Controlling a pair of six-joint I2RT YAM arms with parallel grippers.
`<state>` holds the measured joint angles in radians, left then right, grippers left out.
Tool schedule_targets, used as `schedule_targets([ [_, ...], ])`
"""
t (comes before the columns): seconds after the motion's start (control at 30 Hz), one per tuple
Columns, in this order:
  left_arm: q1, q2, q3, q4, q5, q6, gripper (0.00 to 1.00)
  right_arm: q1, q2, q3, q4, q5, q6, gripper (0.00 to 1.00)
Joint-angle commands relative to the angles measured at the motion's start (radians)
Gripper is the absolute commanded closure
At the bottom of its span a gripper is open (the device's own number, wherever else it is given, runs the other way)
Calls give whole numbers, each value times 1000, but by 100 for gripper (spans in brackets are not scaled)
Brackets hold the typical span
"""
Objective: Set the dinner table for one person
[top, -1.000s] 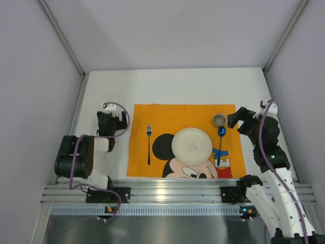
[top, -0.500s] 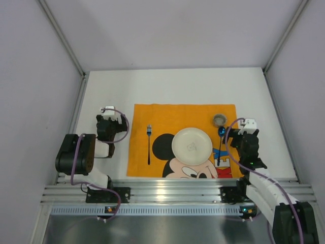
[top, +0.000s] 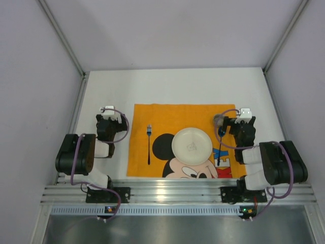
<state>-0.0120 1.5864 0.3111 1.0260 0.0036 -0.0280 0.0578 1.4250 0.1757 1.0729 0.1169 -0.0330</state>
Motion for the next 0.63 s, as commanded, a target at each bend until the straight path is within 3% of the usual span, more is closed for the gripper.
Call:
schedule_targets([
  [0.0, 4, -11, 3, 75, 18, -9, 1, -16, 32, 38, 181, -55, -21, 0],
  [0.17, 4, -11, 3, 75, 16, -9, 1, -18, 17, 76, 76, -8, -2, 0],
  [0.6, 4, -11, 3, 77, 16, -9, 1, -18, 25, 79, 87, 1, 4, 0],
])
